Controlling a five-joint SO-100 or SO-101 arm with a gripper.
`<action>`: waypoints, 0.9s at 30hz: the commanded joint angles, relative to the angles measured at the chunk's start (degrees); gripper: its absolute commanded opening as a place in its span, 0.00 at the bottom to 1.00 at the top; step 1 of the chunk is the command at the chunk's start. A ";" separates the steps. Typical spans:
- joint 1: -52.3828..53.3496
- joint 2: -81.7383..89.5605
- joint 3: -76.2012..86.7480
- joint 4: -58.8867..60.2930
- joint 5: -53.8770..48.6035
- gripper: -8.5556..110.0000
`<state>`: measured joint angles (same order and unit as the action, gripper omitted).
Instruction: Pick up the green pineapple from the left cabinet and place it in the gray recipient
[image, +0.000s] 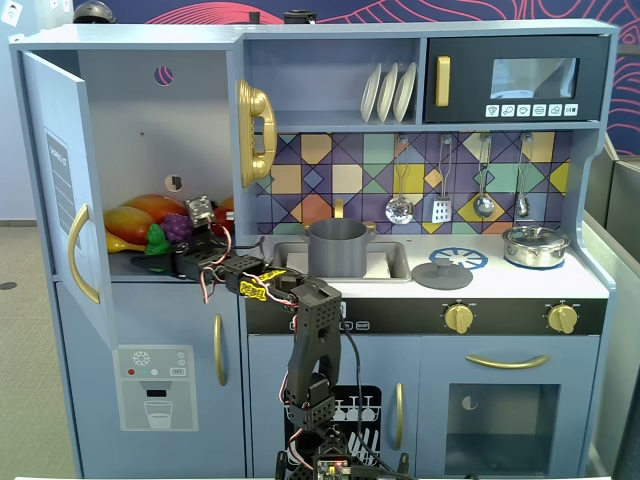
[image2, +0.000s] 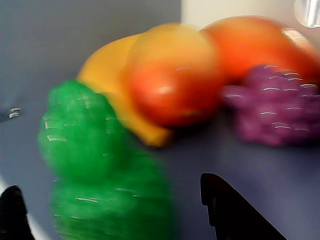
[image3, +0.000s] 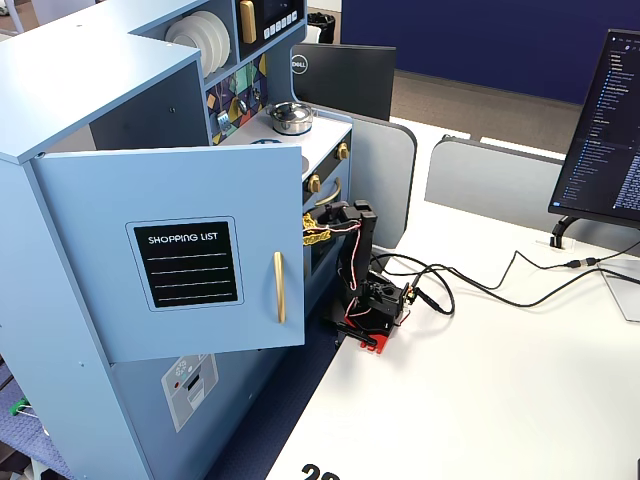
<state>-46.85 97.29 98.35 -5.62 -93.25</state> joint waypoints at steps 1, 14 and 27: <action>-0.79 -0.62 -5.89 0.79 1.05 0.38; -1.41 -1.67 -10.55 2.46 1.41 0.07; -3.52 30.85 5.27 9.14 -4.22 0.07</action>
<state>-50.54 113.47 100.28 2.37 -95.19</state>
